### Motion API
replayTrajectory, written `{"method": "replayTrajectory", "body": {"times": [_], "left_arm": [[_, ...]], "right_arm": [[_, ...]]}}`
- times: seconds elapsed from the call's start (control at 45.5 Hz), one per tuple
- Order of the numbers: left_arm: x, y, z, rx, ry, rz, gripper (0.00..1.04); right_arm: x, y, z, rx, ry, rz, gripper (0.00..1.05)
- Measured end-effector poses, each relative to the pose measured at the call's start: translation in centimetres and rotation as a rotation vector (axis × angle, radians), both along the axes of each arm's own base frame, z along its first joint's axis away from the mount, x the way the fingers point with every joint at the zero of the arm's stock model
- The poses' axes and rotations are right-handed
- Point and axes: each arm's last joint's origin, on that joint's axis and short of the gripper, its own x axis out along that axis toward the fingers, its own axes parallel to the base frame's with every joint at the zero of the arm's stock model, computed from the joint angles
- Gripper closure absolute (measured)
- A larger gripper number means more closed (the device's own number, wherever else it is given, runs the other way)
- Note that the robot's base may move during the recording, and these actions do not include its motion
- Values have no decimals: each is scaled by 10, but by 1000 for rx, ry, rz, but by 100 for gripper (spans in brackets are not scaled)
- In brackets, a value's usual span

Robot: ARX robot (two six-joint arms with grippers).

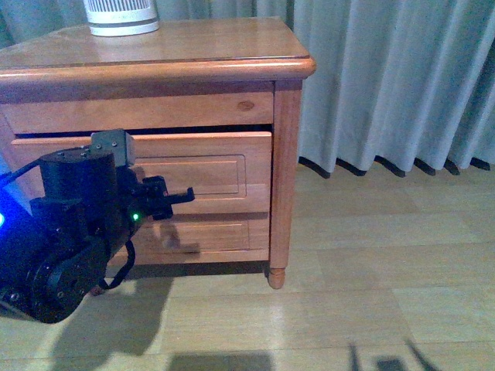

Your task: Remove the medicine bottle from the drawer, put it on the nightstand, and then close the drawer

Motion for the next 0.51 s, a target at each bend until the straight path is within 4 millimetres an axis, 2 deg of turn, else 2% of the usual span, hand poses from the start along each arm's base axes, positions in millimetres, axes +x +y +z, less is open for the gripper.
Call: {"method": "replayTrajectory", "body": {"times": [0.33, 0.418, 0.506], "left_arm": [[-60, 2, 0, -6, 32, 1, 79], [-86, 1, -2, -29, 49, -1, 79], [-103, 0, -3, -42, 60, -4, 79]], "right_arm": [[0, 0, 0, 0, 0, 0, 7], [0, 0, 0, 0, 0, 0, 7], [0, 0, 0, 0, 0, 0, 7]]}}
